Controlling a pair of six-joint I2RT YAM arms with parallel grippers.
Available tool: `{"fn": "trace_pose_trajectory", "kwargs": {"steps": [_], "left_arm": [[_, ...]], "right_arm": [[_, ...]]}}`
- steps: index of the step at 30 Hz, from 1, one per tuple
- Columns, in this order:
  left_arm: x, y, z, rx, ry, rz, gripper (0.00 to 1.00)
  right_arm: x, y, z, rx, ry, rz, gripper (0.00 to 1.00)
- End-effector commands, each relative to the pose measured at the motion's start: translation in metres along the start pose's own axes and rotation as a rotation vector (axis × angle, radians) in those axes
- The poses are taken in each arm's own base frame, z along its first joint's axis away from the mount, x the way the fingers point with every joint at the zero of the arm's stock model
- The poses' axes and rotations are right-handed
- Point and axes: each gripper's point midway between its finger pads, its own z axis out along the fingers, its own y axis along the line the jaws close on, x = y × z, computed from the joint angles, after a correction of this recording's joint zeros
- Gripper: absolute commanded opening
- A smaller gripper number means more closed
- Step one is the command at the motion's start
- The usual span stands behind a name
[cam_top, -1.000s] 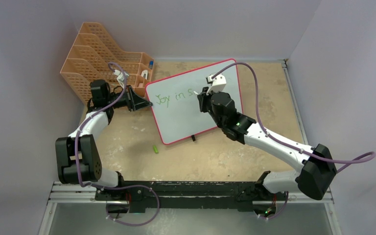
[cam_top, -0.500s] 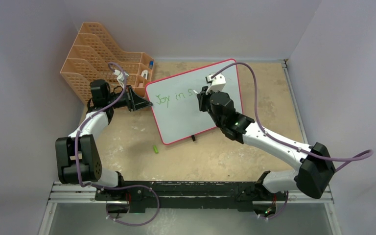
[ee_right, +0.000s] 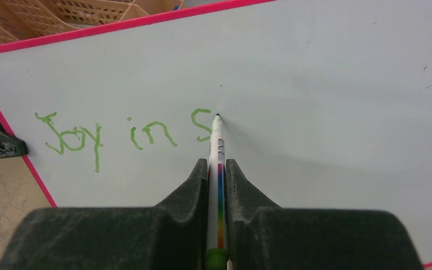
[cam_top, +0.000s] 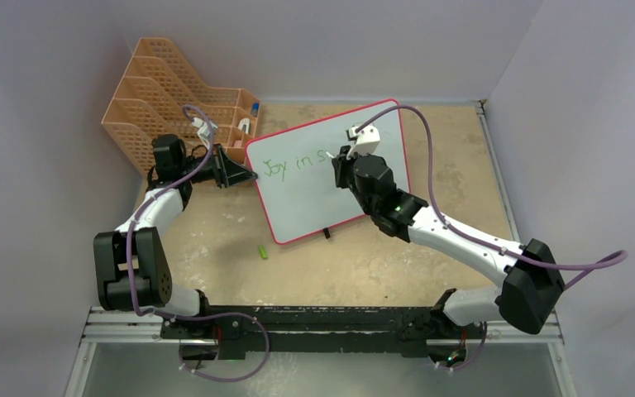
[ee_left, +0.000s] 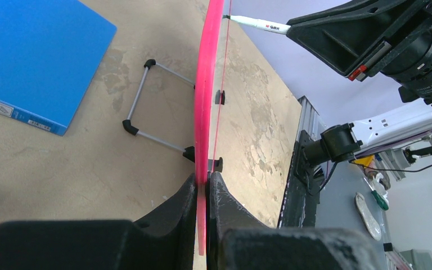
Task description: Write a sentence on the whiteboard
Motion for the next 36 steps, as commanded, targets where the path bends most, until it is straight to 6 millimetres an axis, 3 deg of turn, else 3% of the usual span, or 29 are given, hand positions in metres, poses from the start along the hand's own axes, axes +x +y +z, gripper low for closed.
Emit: {"fn": "trace_pose_trajectory", "kwargs": {"steps": [1, 21, 36], "left_arm": [[-0.013, -0.012, 0.002, 0.017, -0.006, 0.074, 0.00], [-0.013, -0.010, 0.002, 0.006, -0.008, 0.072, 0.00], [-0.013, -0.011, 0.002, 0.007, -0.008, 0.074, 0.00]], "right_arm": [[-0.026, -0.003, 0.003, 0.026, -0.077, 0.030, 0.00], [-0.027, -0.003, -0.016, -0.019, -0.051, 0.035, 0.00], [-0.014, 0.003, -0.008, -0.036, -0.017, 0.030, 0.00]]}}
